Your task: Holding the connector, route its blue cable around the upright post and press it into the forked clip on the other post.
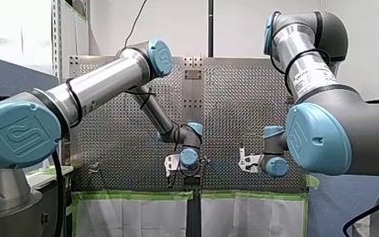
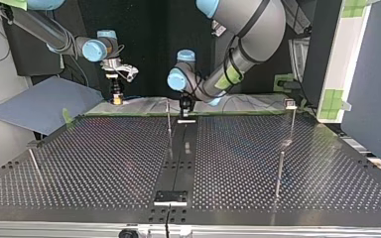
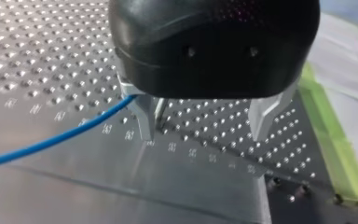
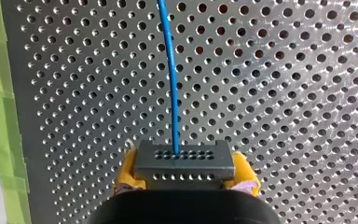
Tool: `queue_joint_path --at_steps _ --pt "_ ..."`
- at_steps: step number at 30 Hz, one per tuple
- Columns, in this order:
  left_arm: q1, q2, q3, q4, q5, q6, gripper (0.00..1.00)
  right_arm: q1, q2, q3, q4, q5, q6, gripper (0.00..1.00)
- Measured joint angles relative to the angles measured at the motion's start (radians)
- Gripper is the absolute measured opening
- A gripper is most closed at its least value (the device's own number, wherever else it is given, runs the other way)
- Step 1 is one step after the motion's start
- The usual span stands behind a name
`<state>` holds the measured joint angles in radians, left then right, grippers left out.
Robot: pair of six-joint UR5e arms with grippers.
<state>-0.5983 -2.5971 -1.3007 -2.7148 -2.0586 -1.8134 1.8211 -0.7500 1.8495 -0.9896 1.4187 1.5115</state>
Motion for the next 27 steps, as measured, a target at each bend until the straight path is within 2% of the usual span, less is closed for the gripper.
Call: queue_joint_path --at_steps 13,19,27 --pt "-0.054 0.026 -0.004 -0.008 -0.005 0.103 1.00 0.001 0.000 0.000 0.004 -0.003 0.000 0.00" --pt "-0.070 0.057 -0.022 -0.008 -0.008 0.109 1.00 0.000 0.001 0.000 0.004 -0.003 0.001 0.00" --pt "-0.079 0.064 -0.065 -0.008 -0.004 0.110 1.00 -0.001 0.002 0.000 0.005 -0.003 0.001 0.00"
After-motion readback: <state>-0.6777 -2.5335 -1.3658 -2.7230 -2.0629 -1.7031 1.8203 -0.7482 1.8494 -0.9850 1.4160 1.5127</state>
